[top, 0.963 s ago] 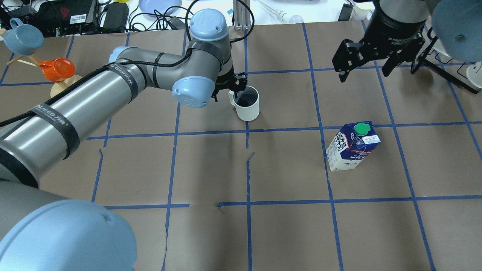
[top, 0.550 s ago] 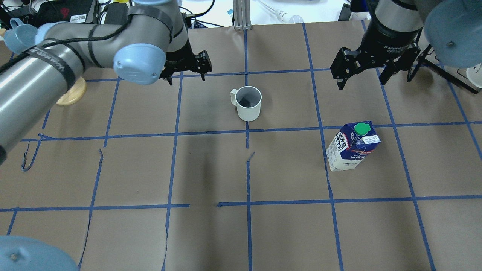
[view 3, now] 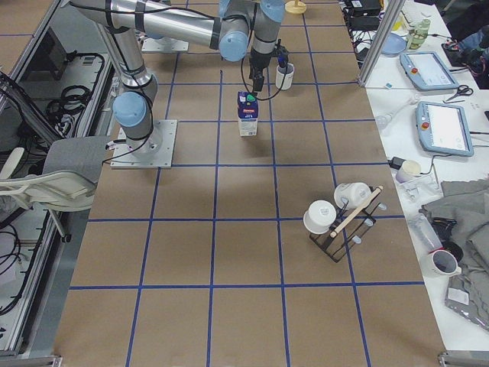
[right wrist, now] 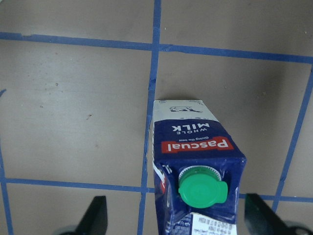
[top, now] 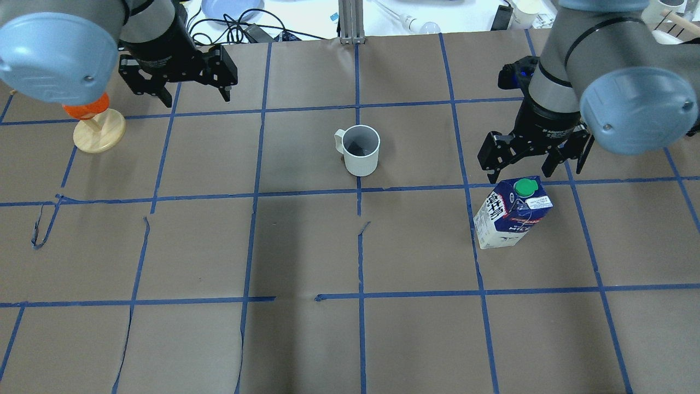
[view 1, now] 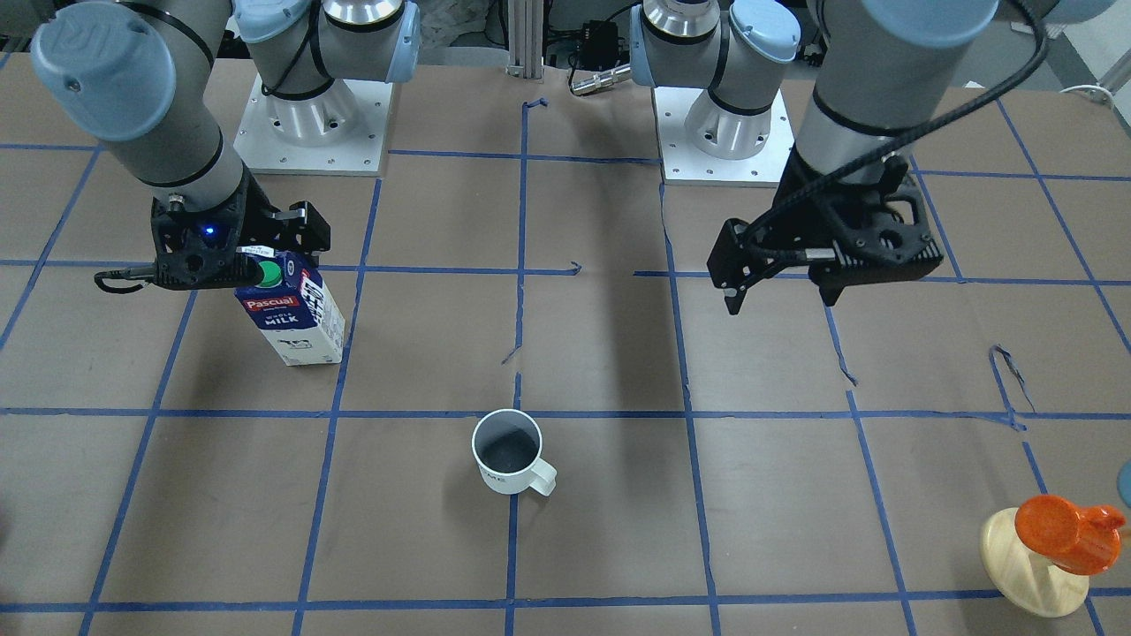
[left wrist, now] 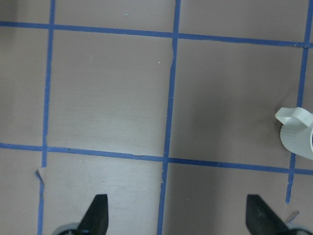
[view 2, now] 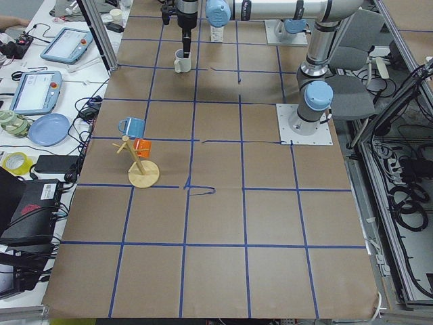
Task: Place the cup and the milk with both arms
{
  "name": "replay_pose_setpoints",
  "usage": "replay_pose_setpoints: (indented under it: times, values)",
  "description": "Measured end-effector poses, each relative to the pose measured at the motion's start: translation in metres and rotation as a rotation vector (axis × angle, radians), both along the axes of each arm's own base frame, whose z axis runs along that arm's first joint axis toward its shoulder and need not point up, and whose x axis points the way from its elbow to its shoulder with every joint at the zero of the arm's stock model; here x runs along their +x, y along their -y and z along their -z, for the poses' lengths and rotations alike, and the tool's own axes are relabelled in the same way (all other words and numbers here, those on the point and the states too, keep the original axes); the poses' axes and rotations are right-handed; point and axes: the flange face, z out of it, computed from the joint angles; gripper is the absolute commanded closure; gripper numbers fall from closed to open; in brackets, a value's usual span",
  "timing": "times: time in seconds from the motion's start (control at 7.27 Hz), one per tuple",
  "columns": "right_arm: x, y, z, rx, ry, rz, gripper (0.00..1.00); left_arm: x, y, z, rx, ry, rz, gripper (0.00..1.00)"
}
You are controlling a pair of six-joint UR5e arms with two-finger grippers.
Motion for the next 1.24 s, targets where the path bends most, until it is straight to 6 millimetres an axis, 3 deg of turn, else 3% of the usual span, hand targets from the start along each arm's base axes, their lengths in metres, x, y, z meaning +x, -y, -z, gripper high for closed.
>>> replay_pose_setpoints:
  times: [0.41, 0.55, 0.83, 1.24]
  values:
    - [-0.017, -0.003, 0.026, 0.023, 0.008, 0.026, 0.04, 0.023, -0.017, -0.027, -0.035, -0.043, -0.005, 0.0]
    - [-0.018, -0.006, 0.036, 0.043, 0.004, 0.046, 0.12, 0.029, -0.019, -0.031, -0.039, -0.043, -0.01, 0.0]
    - [-0.018, -0.011, 0.047, 0.069, 0.002, 0.062, 0.49, 0.032, -0.023, -0.032, -0.039, -0.023, 0.017, 0.0]
    - [-0.018, -0.011, 0.048, 0.067, 0.002, 0.063, 0.56, 0.032, -0.022, -0.029, -0.032, -0.023, 0.035, 0.0]
